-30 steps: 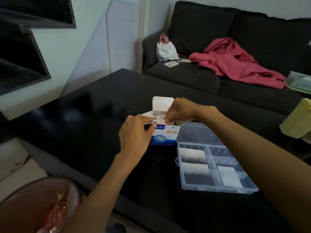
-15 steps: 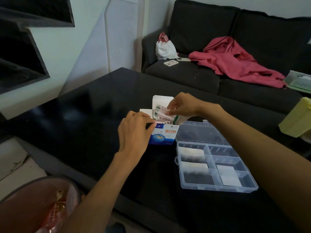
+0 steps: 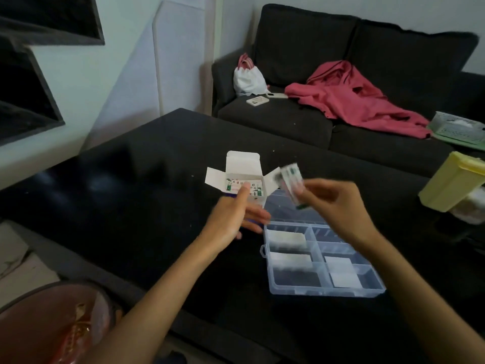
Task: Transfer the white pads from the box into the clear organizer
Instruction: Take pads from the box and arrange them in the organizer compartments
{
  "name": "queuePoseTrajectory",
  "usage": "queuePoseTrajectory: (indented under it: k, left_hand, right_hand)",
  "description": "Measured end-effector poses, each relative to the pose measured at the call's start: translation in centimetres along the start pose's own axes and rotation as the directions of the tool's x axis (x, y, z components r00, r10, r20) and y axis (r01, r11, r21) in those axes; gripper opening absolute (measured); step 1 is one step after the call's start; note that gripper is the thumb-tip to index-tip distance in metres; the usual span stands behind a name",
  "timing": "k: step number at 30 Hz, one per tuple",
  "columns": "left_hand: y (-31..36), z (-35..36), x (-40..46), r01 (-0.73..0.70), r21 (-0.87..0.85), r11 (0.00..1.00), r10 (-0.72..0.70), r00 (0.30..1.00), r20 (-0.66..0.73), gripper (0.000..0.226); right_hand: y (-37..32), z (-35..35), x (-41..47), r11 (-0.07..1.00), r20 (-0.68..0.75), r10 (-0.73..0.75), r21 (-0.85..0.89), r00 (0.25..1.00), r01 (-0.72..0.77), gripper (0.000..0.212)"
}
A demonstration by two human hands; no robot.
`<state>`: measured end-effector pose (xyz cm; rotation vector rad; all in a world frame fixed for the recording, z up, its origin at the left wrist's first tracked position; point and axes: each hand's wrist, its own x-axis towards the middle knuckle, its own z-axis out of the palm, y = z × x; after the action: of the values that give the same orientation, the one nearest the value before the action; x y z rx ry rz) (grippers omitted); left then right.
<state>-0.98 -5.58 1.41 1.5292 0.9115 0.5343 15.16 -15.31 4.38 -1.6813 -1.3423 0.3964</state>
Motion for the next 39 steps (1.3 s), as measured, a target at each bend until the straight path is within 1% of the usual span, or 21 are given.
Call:
queuePoseTrajectory:
  k: [1, 2, 3, 5, 7, 8, 10, 12, 13, 14, 15, 17, 19, 21, 24, 27, 28, 31, 32, 35, 39]
  left_hand:
    - [0.1, 0.5, -0.1, 0.139, -0.063, 0.988, -0.128, 0.979, 0.160, 0.064]
    - [-0.1, 0.9, 0.0, 0.236, -0.096, 0.967, -0.202, 0.940, 0.274, 0.067]
    - [-0.3, 1.3, 0.0, 0.295, -0.122, 0.948, -0.239, 0.910, 0.340, 0.066]
    - [-0.9, 1.6, 0.2, 0.327, -0.171, 0.929, -0.242, 0.890, 0.387, 0.056]
    - [-1.2, 1.9, 0.3, 0.314, -0.174, 0.933, -0.219, 0.883, 0.416, 0.035]
    - [-1.3, 2.0, 0.3, 0.314, -0.176, 0.933, -0.216, 0.879, 0.424, 0.026]
    - [-1.6, 2.2, 0.5, 0.309, -0.166, 0.936, -0.221, 0.888, 0.402, 0.025]
    - [-1.9, 2.3, 0.6, 0.259, -0.115, 0.959, -0.204, 0.913, 0.354, 0.031]
    - [-2.0, 2.3, 0.6, 0.229, -0.084, 0.970, -0.189, 0.922, 0.338, 0.033]
    - [-2.1, 2.3, 0.6, 0.201, -0.055, 0.978, -0.173, 0.929, 0.326, 0.035]
    - [-2.1, 2.2, 0.7, 0.174, -0.029, 0.984, -0.156, 0.935, 0.318, 0.036]
    - [-2.1, 2.3, 0.8, 0.132, 0.013, 0.991, -0.130, 0.941, 0.313, 0.035]
    - [-2.2, 2.6, 0.9, 0.098, 0.048, 0.994, -0.108, 0.947, 0.303, 0.032]
    - [-2.2, 3.0, 0.9, 0.085, 0.084, 0.993, -0.107, 0.946, 0.306, 0.028]
    - [-2.3, 3.5, 0.9, 0.089, 0.078, 0.993, -0.110, 0.940, 0.324, 0.024]
    - [-2.3, 3.6, 0.9, 0.093, 0.054, 0.994, -0.106, 0.933, 0.345, 0.018]
    - [-2.3, 3.6, 0.9, 0.100, 0.056, 0.993, -0.113, 0.931, 0.347, 0.020]
    - [-2.4, 3.7, 1.0, 0.117, 0.054, 0.992, -0.129, 0.937, 0.324, 0.025]
    - [-2.5, 3.7, 1.0, 0.122, 0.043, 0.992, -0.129, 0.939, 0.318, 0.024]
    - [-2.5, 3.9, 0.9, 0.139, 0.021, 0.990, -0.138, 0.931, 0.337, 0.023]
    - [-2.5, 4.1, 0.8, 0.158, 0.035, 0.987, -0.160, 0.913, 0.375, 0.021]
  right_hand:
    - [1.1, 0.1, -1.8, 0.984, -0.042, -0.099, -0.153, 0.994, 0.092, 0.019]
    - [2.1, 0.2, -3.3, 0.944, -0.048, -0.187, -0.285, 0.981, 0.165, 0.022]
    - [2.9, 0.3, -4.4, 0.898, -0.023, -0.250, -0.380, 0.968, 0.223, 0.025]
    - [4.4, 0.3, -5.4, 0.795, 0.068, -0.347, -0.508, 0.935, 0.332, 0.029]
    - [4.9, 0.3, -5.6, 0.711, 0.112, -0.393, -0.593, 0.913, 0.379, 0.027]
    - [5.0, 0.4, -5.5, 0.689, 0.129, -0.399, -0.611, 0.908, 0.390, 0.026]
    - [5.2, 0.6, -5.3, 0.670, 0.161, -0.396, -0.622, 0.904, 0.405, 0.023]
    - [5.5, 0.8, -5.1, 0.743, 0.165, -0.298, -0.579, 0.940, 0.337, 0.027]
    - [5.5, 0.7, -5.2, 0.828, 0.167, -0.175, -0.508, 0.970, 0.237, 0.039]
    - [5.3, 0.7, -5.3, 0.917, 0.169, -0.011, -0.392, 0.986, 0.078, 0.049]
    - [5.1, 0.6, -5.4, 0.963, 0.169, 0.145, -0.249, 0.975, -0.100, 0.053]
    - [5.1, 0.2, -5.4, 0.935, 0.155, 0.337, 0.061, 0.929, -0.349, 0.049]
    - [5.3, 0.0, -5.2, 0.853, 0.145, 0.433, 0.255, 0.890, -0.456, 0.041]
    - [5.3, 0.0, -5.1, 0.807, 0.141, 0.488, 0.302, 0.861, -0.507, 0.030]
    - [5.4, 0.4, -5.1, 0.795, 0.068, 0.533, 0.301, 0.843, -0.527, 0.017]
    - [5.2, 0.5, -4.9, 0.797, 0.001, 0.553, 0.291, 0.833, -0.529, 0.017]
    - [5.1, 0.4, -4.8, 0.777, 0.022, 0.569, 0.314, 0.822, -0.546, 0.018]
    - [4.5, -0.1, -4.8, 0.628, 0.228, 0.624, 0.422, 0.747, -0.654, 0.013]
    - [4.4, -0.3, -4.9, 0.611, 0.262, 0.627, 0.417, 0.733, -0.672, 0.012]
    - [4.5, -0.2, -5.0, 0.653, 0.202, 0.637, 0.372, 0.744, -0.660, 0.003]
    - [4.6, 0.5, -4.7, 0.716, 0.084, 0.628, 0.327, 0.773, -0.617, 0.007]
